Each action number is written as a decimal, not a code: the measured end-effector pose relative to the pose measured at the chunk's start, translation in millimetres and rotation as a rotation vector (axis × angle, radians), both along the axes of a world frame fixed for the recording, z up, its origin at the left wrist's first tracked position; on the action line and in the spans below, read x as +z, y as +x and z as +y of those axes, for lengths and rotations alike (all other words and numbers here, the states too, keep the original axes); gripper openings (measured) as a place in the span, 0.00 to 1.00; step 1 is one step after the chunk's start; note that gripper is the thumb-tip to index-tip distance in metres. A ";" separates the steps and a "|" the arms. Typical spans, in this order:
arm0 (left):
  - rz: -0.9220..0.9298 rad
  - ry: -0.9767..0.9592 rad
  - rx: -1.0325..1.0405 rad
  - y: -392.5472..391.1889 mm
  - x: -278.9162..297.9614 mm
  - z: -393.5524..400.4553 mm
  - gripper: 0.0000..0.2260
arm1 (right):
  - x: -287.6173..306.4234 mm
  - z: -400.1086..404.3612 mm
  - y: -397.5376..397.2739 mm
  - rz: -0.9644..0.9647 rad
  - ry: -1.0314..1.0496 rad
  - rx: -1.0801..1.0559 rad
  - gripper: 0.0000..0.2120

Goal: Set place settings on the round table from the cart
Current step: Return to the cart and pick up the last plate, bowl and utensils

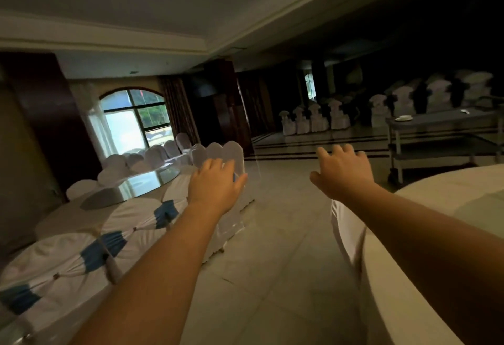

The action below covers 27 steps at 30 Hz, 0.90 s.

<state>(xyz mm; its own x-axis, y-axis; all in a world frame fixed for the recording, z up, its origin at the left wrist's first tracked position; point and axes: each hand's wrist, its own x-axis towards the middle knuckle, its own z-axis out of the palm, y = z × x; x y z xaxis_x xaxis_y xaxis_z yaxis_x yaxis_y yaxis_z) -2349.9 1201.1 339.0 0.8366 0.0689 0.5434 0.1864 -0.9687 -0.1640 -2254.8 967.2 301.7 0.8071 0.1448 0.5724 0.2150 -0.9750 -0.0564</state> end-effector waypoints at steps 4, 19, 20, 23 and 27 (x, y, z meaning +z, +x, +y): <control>0.003 0.000 -0.007 83.4 8.2 44.6 0.26 | 12.1 37.4 74.7 -0.016 0.010 -0.006 0.33; -0.002 -0.007 -0.262 486.0 40.4 220.9 0.30 | 6.7 197.4 409.7 -0.005 0.006 -0.220 0.41; 0.011 -0.018 -0.305 515.1 41.2 216.3 0.30 | 5.4 199.3 428.6 0.014 -0.003 -0.237 0.41; 0.079 -0.028 -0.421 597.0 20.6 202.8 0.30 | -3.0 190.4 485.7 0.053 0.003 -0.304 0.41; 0.093 0.020 -0.473 709.6 -8.5 201.2 0.29 | -17.4 165.8 587.0 0.028 0.067 -0.393 0.41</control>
<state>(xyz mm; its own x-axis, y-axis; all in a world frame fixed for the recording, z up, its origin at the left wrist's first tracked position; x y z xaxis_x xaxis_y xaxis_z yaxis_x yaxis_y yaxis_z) -1640.3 1402.3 330.5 0.8188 -0.3406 0.4621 -0.2903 -0.9401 -0.1786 -1667.9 1133.0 284.2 0.8092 -0.2149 0.5468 -0.1764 -0.9766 -0.1227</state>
